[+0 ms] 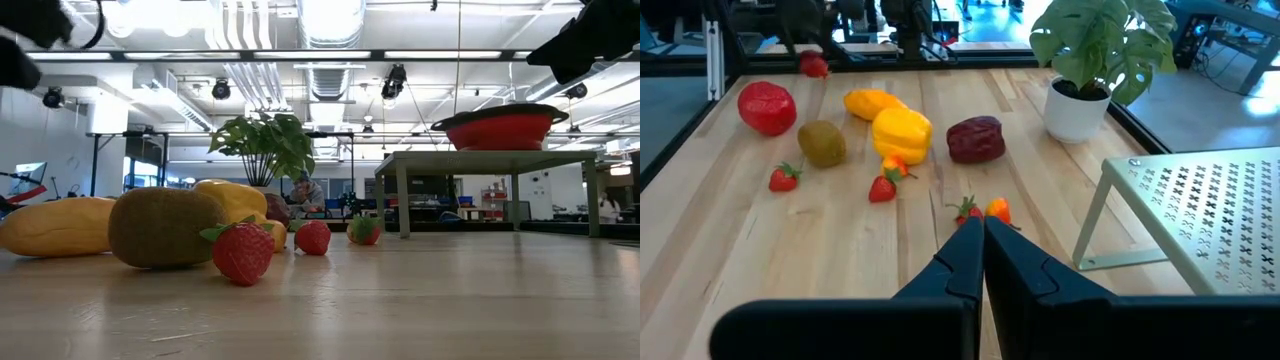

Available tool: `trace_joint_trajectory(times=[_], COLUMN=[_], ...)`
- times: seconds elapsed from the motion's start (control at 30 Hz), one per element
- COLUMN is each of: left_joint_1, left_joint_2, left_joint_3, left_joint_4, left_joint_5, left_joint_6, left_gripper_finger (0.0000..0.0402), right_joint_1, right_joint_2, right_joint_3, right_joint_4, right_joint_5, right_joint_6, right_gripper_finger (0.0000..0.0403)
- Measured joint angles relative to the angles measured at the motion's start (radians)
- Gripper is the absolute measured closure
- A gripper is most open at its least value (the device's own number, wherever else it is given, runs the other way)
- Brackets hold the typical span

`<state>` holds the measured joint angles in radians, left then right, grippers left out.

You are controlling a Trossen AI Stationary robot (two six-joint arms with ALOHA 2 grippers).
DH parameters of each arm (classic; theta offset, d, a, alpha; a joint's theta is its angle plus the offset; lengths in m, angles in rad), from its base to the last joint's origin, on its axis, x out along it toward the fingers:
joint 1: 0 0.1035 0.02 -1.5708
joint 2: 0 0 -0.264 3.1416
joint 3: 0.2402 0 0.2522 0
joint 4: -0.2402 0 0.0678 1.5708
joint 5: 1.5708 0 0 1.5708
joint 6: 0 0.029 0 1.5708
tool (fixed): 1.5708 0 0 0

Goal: Pick & Place Fruit
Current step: Put the red pomegranate into the red strainer bowl on the shelf

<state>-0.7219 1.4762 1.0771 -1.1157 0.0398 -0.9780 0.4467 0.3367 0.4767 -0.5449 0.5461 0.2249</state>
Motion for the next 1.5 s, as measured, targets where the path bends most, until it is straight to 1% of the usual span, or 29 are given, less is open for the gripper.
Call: trace_joint_trajectory(times=[0.17, 0.27, 0.33, 0.47, 0.53, 0.67, 0.8, 0.87, 0.97, 1.03, 1.13, 1.23, 1.33, 1.5], left_joint_1=[0.0, -0.004, -0.004, -0.003, -0.001, 0.002, 0.009, 0.021, 0.052, 0.076, 0.111, 0.154, 0.203, 0.277], left_joint_2=[-0.101, -0.163, -0.202, -0.26, -0.279, -0.295, -0.292, -0.285, -0.272, -0.261, -0.242, -0.227, -0.217, -0.206], left_joint_3=[0.0, -0.001, -0.001, -0.002, -0.002, -0.002, -0.002, -0.002, -0.002, -0.003, -0.011, -0.031, -0.06, -0.097], left_joint_4=[0.012, 0.049, 0.094, 0.183, 0.225, 0.307, 0.384, 0.423, 0.476, 0.522, 0.612, 0.732, 0.869, 1.027], left_joint_5=[-0.154, -0.304, -0.422, -0.636, -0.721, -0.834, -0.922, -0.94, -0.944, -0.945, -0.93, -0.863, -0.768, -0.652], left_joint_6=[-0.085, -0.097, -0.082, -0.012, 0.017, 0.052, 0.066, 0.069, 0.074, 0.091, 0.138, 0.219, 0.295, 0.385], left_gripper_finger=[0.0199, 0.0199, 0.0199, 0.0199, 0.0199, 0.0199, 0.0199, 0.0199, 0.0199, 0.02, 0.0199, 0.0199, 0.0199, 0.0199], right_joint_1=[0.0, 0.0, 0.0, 0.0, 0.0, 0.0, 0.0, 0.0, 0.001, 0.001, 0.002, 0.021, 0.053, 0.119], right_joint_2=[0.0, 0.0, 0.0, 0.0, 0.002, 0.027, 0.085, 0.13, 0.218, 0.284, 0.382, 0.487, 0.577, 0.7], right_joint_3=[0.0, 0.0, 0.0, 0.0, 0.0, -0.008, -0.01, -0.01, -0.008, 0.003, 0.049, 0.105, 0.173, 0.285], right_joint_4=[0.0, 0.0, 0.001, 0.002, 0.015, 0.153, 0.33, 0.425, 0.529, 0.59, 0.624, 0.618, 0.619, 0.568], right_joint_5=[0.0, 0.0, 0.0, 0.0, 0.007, 0.0, -0.002, -0.01, -0.064, -0.094, -0.135, -0.143, -0.111, 0.021], right_joint_6=[0.0, 0.0, 0.0, 0.0, -0.017, -0.045, -0.059, -0.103, -0.177, -0.188, -0.208, -0.262, -0.326, -0.404], right_gripper_finger=[0.0394, 0.0394, 0.0394, 0.0394, 0.0394, 0.0394, 0.0394, 0.0392, 0.0382, 0.037, 0.0349, 0.0326, 0.0304, 0.0267])
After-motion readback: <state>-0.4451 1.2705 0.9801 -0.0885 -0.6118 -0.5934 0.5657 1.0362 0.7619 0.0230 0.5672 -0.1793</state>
